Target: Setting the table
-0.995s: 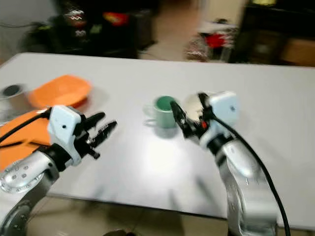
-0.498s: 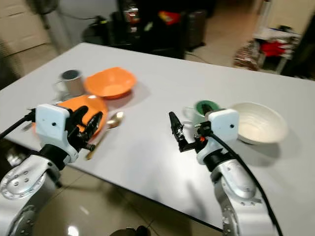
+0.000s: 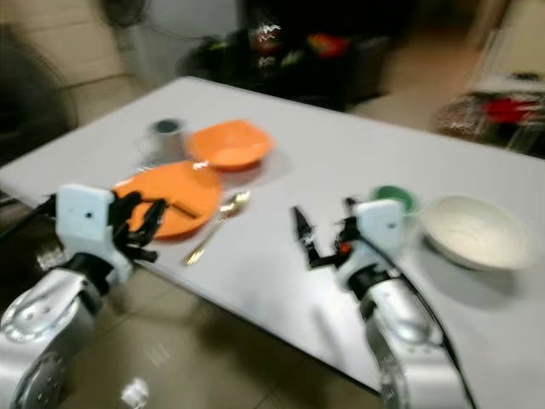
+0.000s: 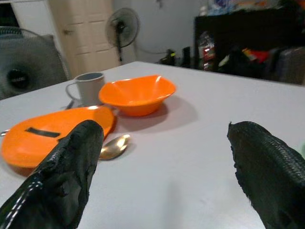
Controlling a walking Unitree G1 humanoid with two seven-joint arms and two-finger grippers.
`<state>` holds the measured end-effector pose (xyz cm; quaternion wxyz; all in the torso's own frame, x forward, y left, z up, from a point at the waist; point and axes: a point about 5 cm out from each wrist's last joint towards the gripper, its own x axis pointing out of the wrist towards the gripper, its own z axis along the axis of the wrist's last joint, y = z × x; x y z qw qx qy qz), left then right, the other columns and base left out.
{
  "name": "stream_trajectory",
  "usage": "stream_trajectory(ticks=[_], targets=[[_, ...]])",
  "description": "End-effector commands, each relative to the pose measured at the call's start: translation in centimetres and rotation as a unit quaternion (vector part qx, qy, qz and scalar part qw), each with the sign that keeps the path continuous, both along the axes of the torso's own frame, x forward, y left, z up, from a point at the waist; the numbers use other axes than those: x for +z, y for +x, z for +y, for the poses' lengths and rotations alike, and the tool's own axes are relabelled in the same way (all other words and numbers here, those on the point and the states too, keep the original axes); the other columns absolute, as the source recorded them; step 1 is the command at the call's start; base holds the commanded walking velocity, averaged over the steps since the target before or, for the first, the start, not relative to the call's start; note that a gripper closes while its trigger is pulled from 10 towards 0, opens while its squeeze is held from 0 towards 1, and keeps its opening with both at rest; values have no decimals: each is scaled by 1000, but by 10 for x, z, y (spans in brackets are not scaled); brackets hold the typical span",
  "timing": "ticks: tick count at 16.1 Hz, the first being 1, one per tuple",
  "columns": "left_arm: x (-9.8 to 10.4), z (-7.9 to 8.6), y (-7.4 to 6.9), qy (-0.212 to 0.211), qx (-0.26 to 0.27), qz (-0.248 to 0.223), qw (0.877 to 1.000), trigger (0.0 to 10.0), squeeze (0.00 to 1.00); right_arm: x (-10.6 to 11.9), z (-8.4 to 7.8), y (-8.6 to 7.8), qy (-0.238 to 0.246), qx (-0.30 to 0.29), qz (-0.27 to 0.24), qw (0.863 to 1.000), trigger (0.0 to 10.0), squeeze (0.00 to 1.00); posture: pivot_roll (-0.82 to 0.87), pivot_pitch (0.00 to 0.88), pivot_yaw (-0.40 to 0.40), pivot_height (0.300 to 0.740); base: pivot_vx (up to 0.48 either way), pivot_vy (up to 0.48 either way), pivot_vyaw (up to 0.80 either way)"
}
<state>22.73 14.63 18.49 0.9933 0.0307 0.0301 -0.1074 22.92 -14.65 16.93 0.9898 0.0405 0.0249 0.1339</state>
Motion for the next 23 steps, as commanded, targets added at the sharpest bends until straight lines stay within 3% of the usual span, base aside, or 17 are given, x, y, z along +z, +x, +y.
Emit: stream_trajectory(ticks=[1,12,23], targets=[[0,1,1,5,-1,3,1000,10000,0,-4,5,4,17,4,14,1000,10000,1000,-78,0,61,740,0,0,800],[-5,4,3,-7,20,3,1000,10000,0,-5,12,12,1,39,23,999,10000,1000,-77,0,43,740,0,0,73],[-5,3,2,-15,28,7,999,10000,0,-7,13,18,-1,41,28,999,10000,1000,-70,0,33,740,0,268,147]])
